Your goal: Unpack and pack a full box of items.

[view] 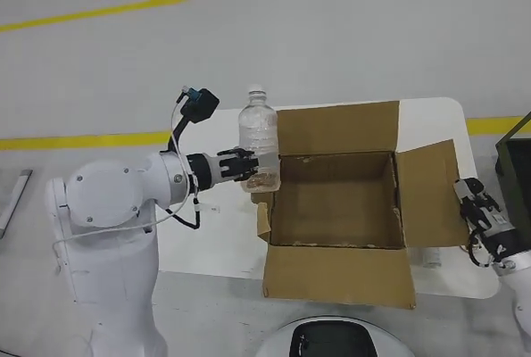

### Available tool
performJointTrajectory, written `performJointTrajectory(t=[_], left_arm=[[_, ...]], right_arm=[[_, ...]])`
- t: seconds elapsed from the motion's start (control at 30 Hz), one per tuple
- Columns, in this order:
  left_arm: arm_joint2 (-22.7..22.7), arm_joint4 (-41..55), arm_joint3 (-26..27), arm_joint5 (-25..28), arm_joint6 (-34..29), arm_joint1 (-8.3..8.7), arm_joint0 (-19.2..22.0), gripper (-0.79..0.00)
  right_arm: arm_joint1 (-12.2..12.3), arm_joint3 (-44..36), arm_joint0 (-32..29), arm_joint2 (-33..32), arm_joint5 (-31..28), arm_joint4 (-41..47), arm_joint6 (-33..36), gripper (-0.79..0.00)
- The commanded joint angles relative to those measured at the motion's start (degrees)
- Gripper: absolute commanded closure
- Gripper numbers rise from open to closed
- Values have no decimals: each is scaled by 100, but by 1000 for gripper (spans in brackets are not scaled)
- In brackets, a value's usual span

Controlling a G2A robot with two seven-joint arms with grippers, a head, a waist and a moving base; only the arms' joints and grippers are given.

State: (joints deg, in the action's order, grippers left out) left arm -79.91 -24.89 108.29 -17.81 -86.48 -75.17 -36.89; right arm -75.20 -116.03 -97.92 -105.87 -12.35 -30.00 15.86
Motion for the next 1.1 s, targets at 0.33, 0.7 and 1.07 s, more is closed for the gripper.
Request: performJointTrajectory(t=[0.33, 0.7, 1.07], left_arm=[[939, 62, -129, -352, 352, 286, -187, 0], [1706, -221, -1128, -589, 589, 494, -243, 0], [1939, -437, -1470, -666, 667, 536, -193, 0]], right_arm=[[-10, -174, -247, 429, -50, -52, -159, 0], [10, -314, -317, 484, -17, -152, -218, 0], [33, -345, -337, 490, -7, -171, -228, 0]])
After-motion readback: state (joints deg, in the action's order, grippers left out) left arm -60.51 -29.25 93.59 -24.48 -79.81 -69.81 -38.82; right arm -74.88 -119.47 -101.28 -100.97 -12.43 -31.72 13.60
